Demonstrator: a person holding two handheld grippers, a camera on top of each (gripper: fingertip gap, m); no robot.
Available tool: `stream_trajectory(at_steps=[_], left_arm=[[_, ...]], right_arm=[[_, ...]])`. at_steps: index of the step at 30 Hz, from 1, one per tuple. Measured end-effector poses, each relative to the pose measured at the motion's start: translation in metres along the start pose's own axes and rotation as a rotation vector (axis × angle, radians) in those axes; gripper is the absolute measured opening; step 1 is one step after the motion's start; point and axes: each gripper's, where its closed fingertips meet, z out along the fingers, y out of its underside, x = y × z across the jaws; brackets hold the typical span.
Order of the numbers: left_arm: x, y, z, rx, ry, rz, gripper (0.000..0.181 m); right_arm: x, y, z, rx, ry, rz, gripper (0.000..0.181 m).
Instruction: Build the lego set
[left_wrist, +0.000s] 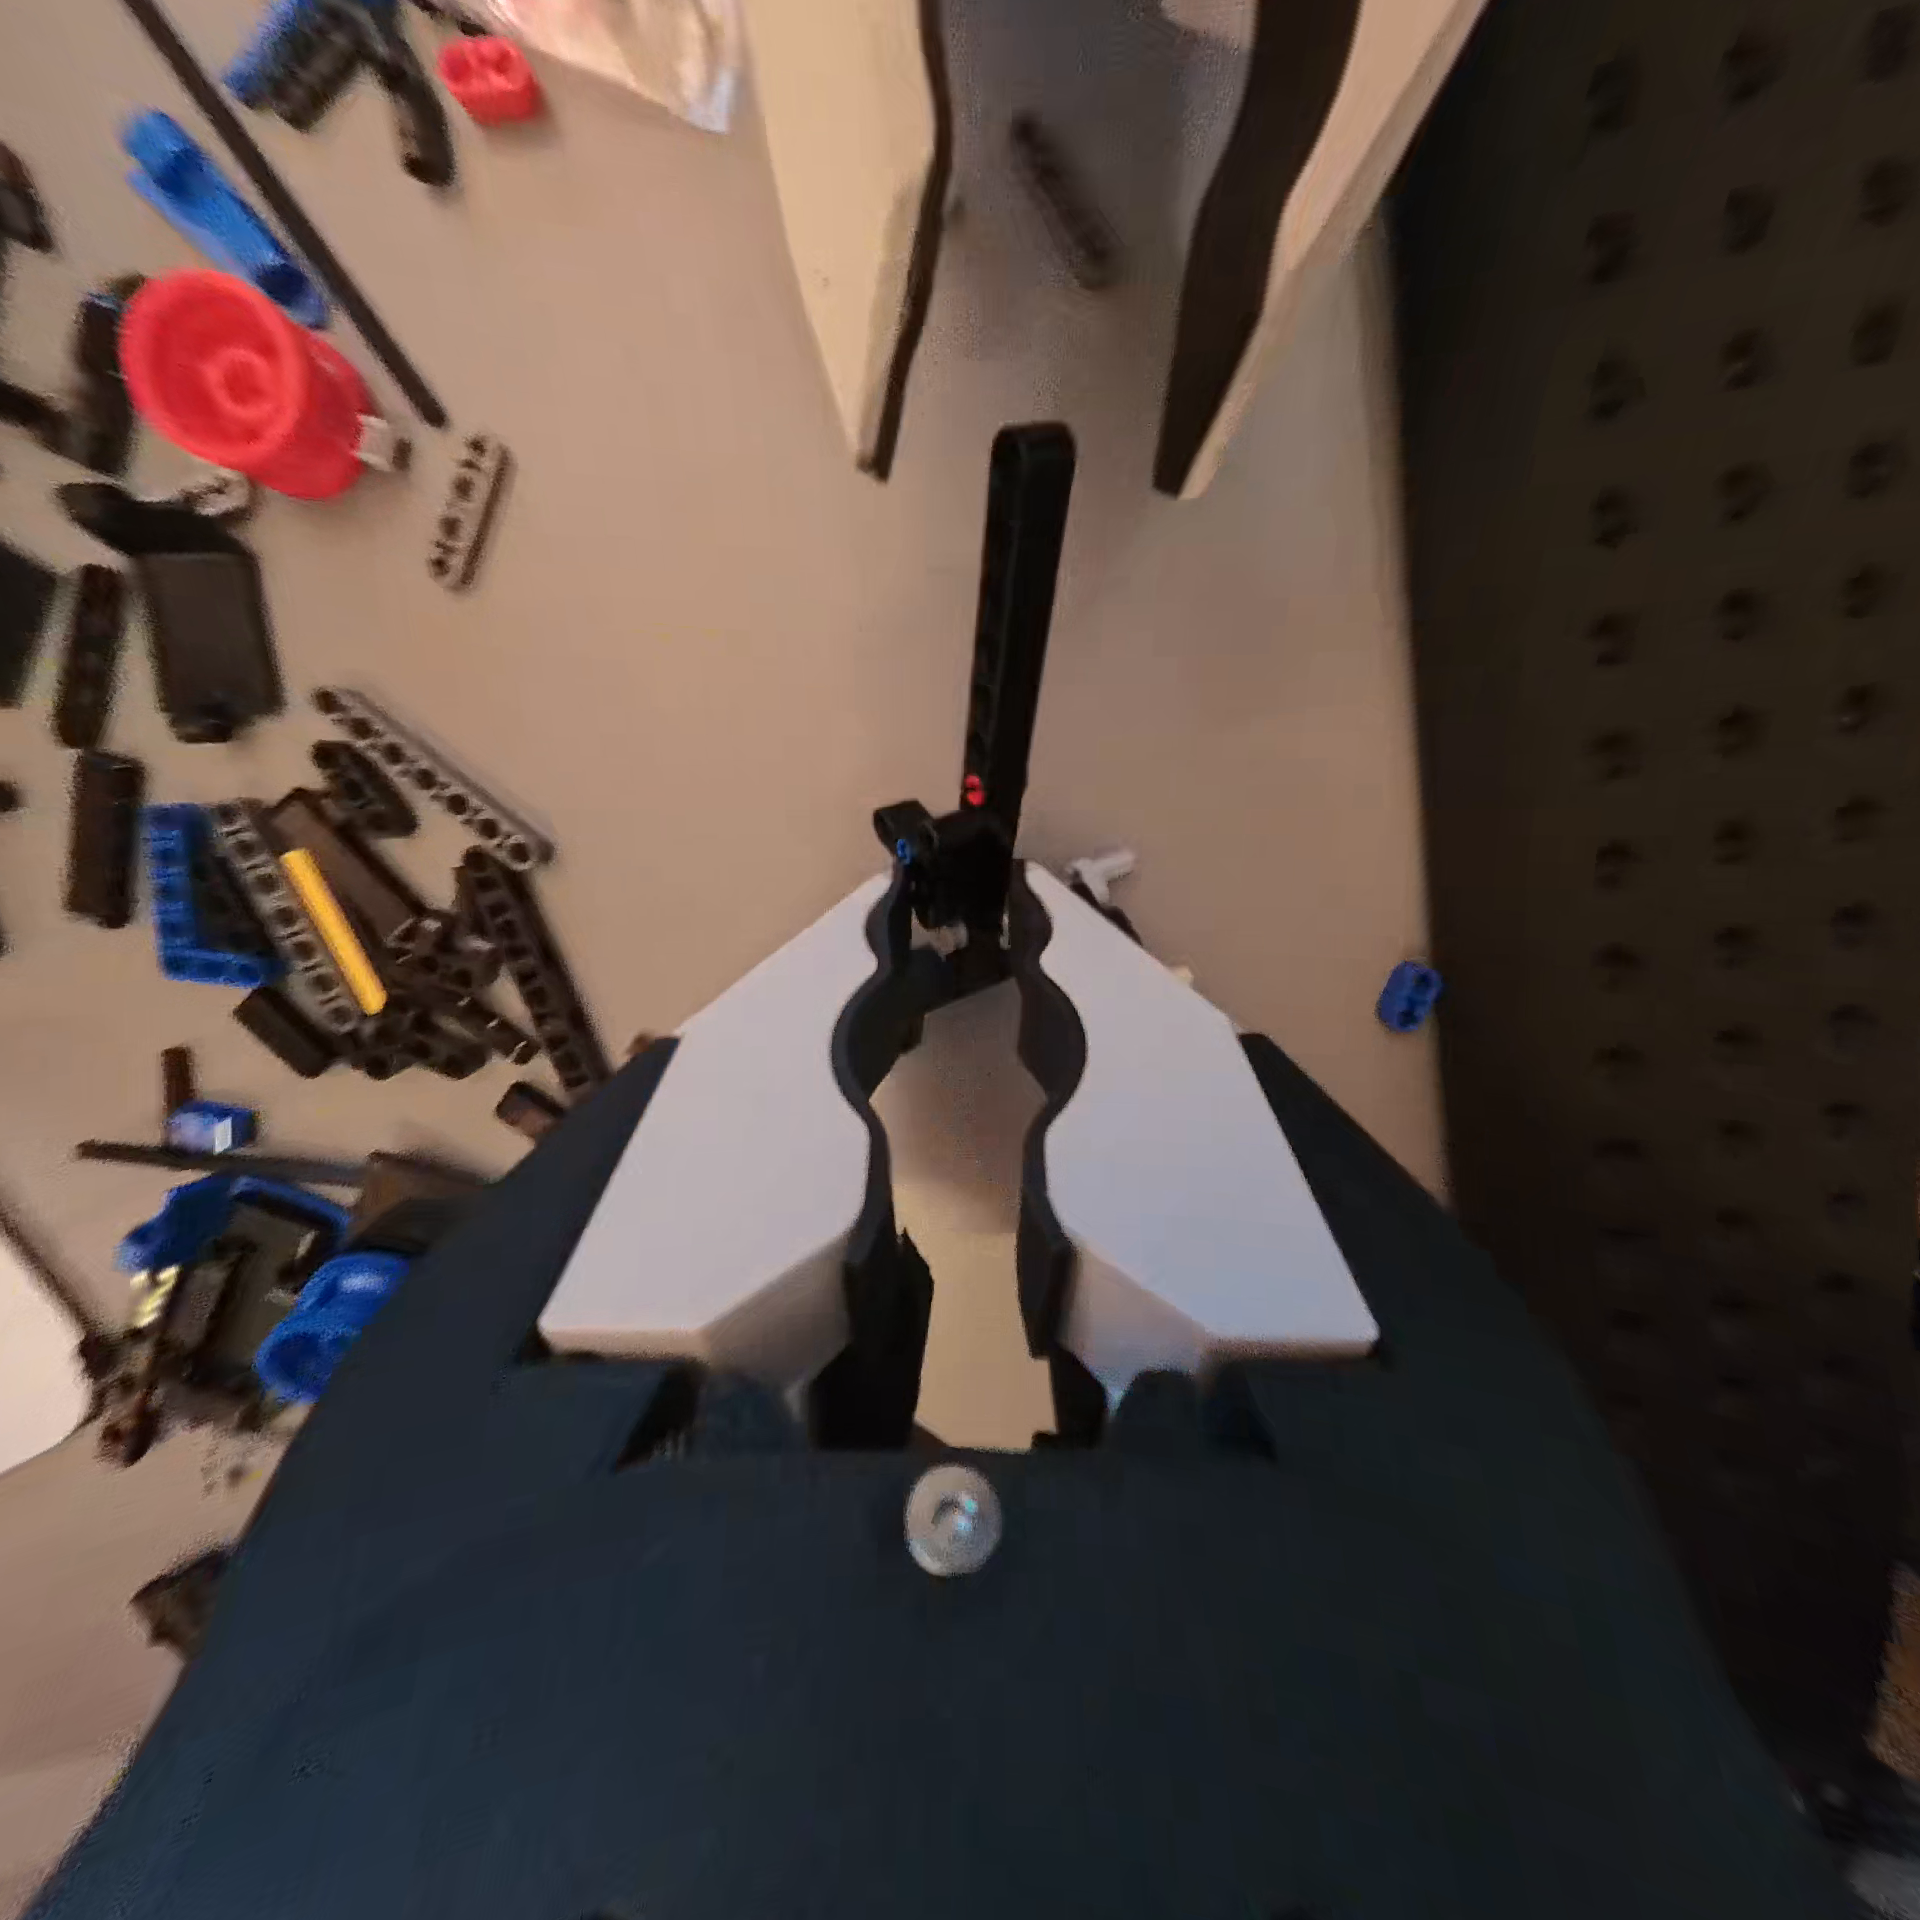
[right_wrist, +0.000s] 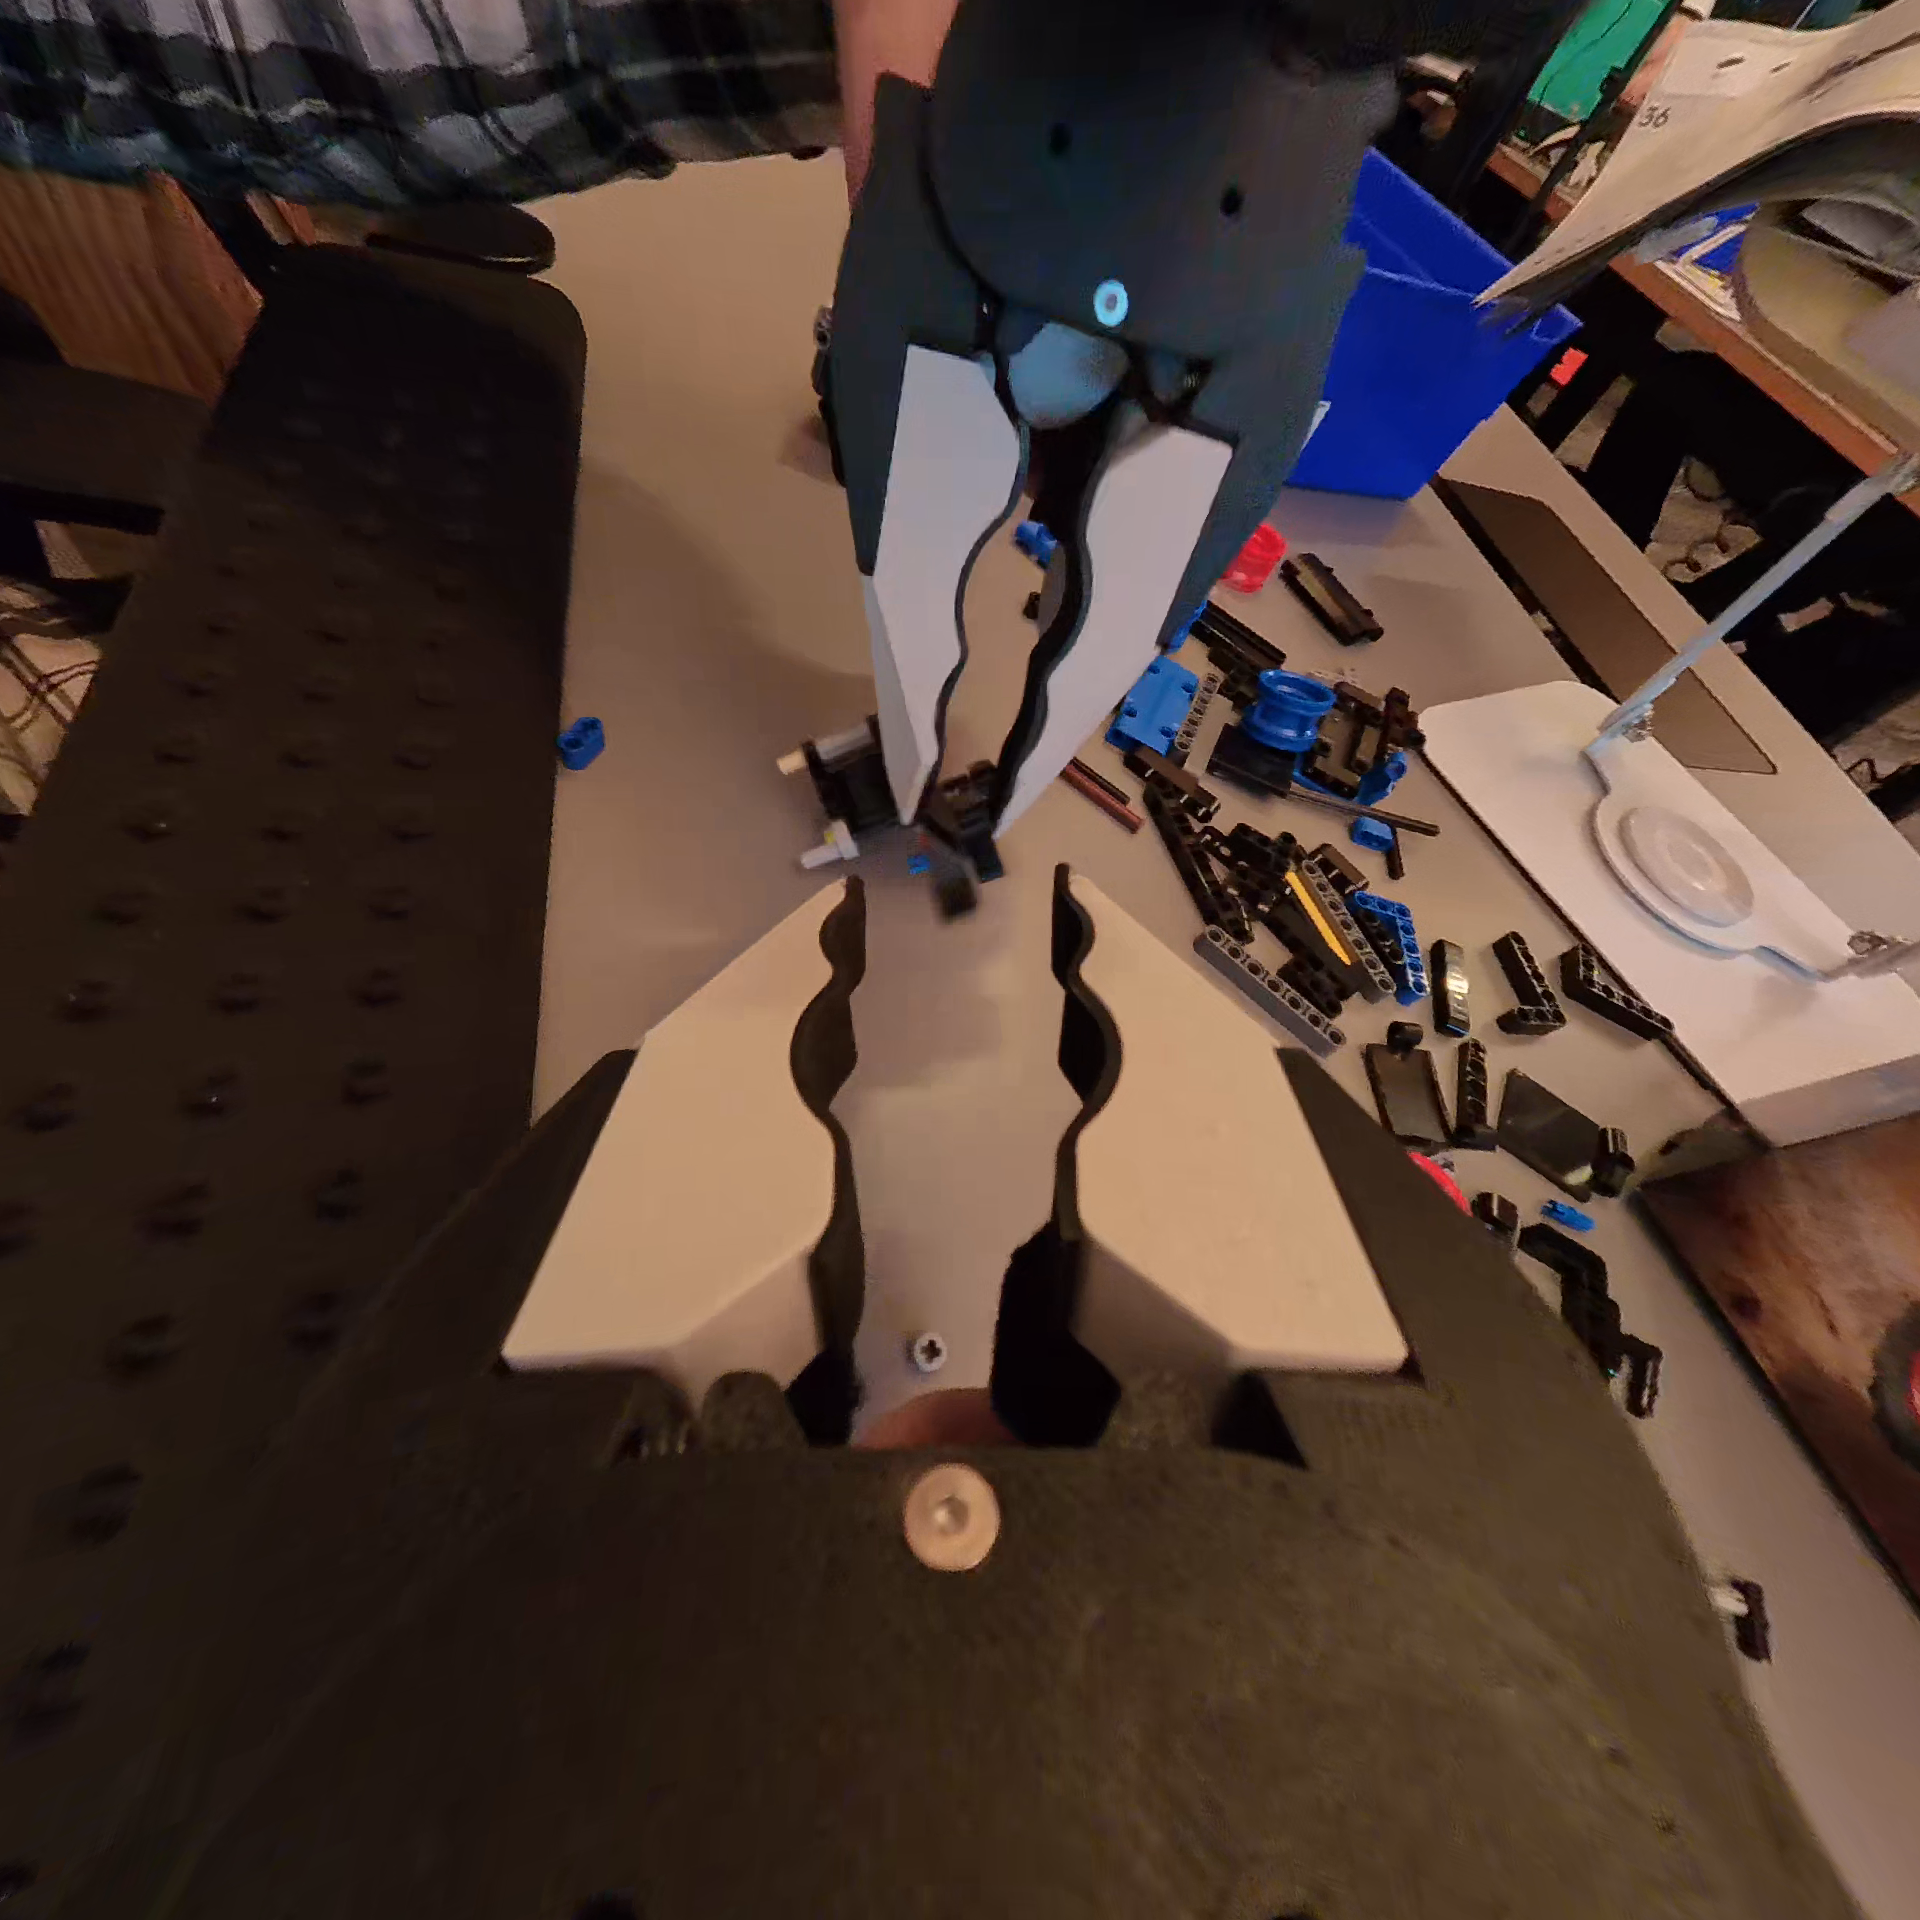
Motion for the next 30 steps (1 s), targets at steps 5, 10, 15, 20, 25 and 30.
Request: stream_trajectory(at_steps=[5, 10, 15, 20, 25, 30], left_arm=[[-0.004, -0.003, 0.018, -0.044, 0.066, 0.008, 0.017], [-0.017, -0.008, 0.018, 0.010, 0.027, -0.008, 0.027], [-0.024, 0.000, -0.010, 0.121, -0.097, -0.081, 0.048], [-0.009, 0.023, -0.034, 0.190, -0.188, -0.145, 0.048], [0.006, 0.044, -0.025, 0.191, -0.207, -0.189, 0.047], [0.012, 0.045, -0.002, 0.203, -0.226, -0.212, 0.047]], right_arm=[[-0.004, 0.014, 0.006, -0.070, -0.014, -0.024, 0.018], [-0.002, 0.029, 0.008, -0.139, -0.009, -0.017, 0.008], [-0.001, 0.035, 0.008, -0.158, -0.023, 0.032, 0.019], [-0.003, 0.044, 0.017, -0.226, -0.016, -0.008, 0.022], [-0.001, 0.048, 0.023, -0.266, 0.008, -0.056, 0.007], [0.006, 0.047, 0.022, -0.239, 0.027, 0.008, 0.006]])
